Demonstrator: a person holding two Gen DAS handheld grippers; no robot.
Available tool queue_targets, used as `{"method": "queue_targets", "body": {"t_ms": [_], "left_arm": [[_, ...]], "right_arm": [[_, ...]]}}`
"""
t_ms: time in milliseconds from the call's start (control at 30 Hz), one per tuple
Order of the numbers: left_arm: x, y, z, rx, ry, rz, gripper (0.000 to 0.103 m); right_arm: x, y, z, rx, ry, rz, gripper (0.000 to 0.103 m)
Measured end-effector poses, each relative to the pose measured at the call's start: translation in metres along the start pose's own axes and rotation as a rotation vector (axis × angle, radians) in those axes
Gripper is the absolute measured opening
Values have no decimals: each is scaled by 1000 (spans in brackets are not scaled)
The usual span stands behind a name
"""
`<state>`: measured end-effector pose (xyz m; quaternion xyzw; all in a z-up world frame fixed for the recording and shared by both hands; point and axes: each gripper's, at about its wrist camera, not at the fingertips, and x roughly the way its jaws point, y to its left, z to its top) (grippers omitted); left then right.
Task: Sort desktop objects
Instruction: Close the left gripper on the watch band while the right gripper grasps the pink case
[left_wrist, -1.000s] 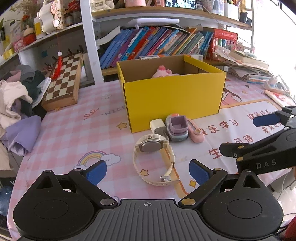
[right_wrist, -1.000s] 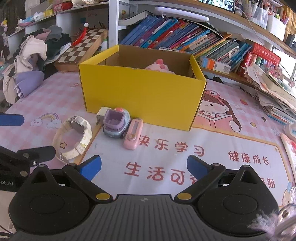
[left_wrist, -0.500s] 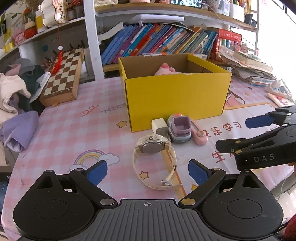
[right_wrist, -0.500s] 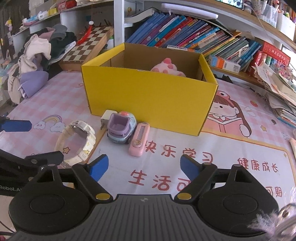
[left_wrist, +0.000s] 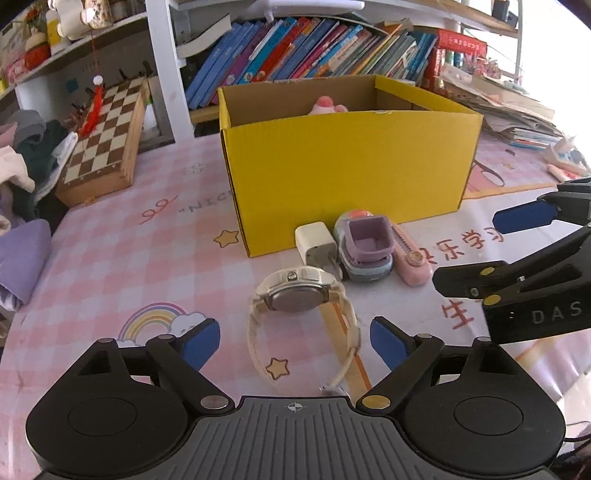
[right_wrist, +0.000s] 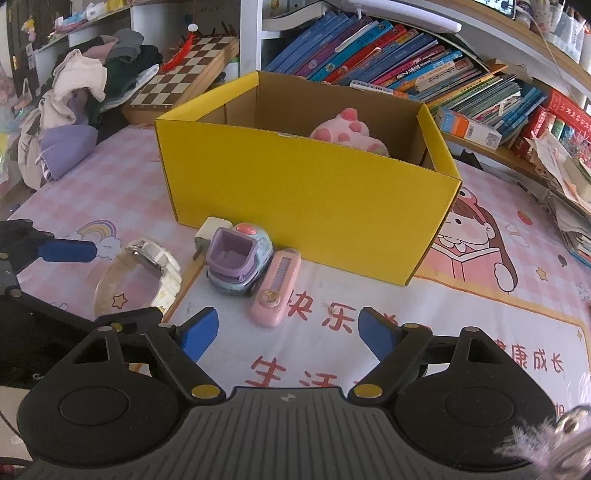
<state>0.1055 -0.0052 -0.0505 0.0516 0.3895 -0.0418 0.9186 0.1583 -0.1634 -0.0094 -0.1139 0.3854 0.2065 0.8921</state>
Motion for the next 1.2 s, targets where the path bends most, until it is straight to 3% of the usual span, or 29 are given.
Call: {"method": "queue_targets", "body": {"t_ms": [200,333,700,867,1200], "left_arm": [[14,3,5,-12,23,-11,80],[19,3,6,-12,40,-31,68],[14,14,5,-63,42,-39,62],[8,20,6,-89,41,-37,61],[-2,27,8,-117,33,-39,61]], "right_arm": [[16,-4,7,2,43,12,71],[27,-6,11,8,72,28,66],[52,-4,17,14,139,62,53],[58,-6,20,30,144,56,41],[62,-4,24,26,136,55,41]]}}
